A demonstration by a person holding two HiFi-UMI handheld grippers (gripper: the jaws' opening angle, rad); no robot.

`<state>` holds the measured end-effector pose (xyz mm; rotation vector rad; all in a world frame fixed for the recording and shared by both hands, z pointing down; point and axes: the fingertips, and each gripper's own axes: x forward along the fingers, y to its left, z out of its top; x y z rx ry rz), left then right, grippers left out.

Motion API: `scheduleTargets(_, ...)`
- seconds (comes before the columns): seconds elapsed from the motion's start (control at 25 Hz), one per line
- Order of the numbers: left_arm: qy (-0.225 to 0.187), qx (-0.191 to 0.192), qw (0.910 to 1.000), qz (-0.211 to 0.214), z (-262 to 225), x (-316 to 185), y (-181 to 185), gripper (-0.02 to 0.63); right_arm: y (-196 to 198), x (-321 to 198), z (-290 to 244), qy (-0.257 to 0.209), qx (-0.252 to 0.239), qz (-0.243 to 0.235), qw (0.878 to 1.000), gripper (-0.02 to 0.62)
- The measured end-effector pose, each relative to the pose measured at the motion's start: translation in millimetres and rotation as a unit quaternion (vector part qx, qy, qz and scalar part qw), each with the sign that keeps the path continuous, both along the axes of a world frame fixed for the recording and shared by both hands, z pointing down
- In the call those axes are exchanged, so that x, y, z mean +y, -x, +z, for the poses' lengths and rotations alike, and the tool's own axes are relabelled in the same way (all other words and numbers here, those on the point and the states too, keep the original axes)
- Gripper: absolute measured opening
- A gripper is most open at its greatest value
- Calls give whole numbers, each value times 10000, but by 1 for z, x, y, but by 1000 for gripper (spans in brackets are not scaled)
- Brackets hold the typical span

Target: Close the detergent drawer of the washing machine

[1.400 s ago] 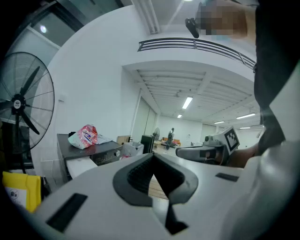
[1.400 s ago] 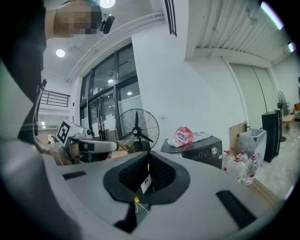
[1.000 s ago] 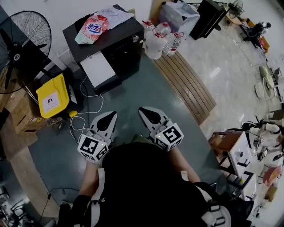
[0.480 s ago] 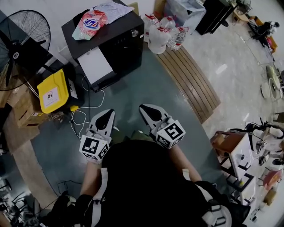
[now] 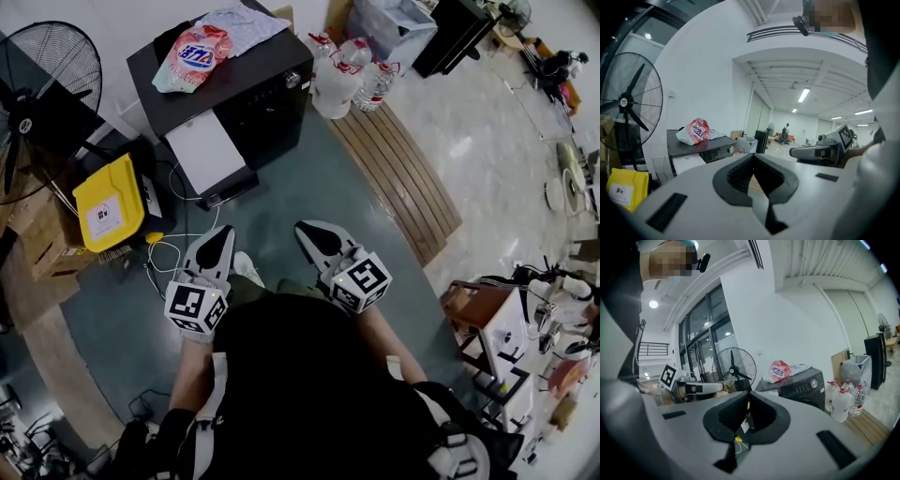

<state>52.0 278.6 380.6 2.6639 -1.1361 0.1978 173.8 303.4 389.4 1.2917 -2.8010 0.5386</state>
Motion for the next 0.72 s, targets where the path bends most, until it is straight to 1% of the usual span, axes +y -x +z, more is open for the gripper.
scheduleTargets(0.16,78,71,9999,60,5,-38,21,9,20,-38,5,102,116,26,9999,23)
scheduleTargets(0.44,184,120,9995,210,14,-96,66,9,71,-102,11,204,337,-5,9992,23)
scheduleTargets(0.72,371,117,9988,314,34,-137,114,9,122,-154,27,399,447,-111,9981,23)
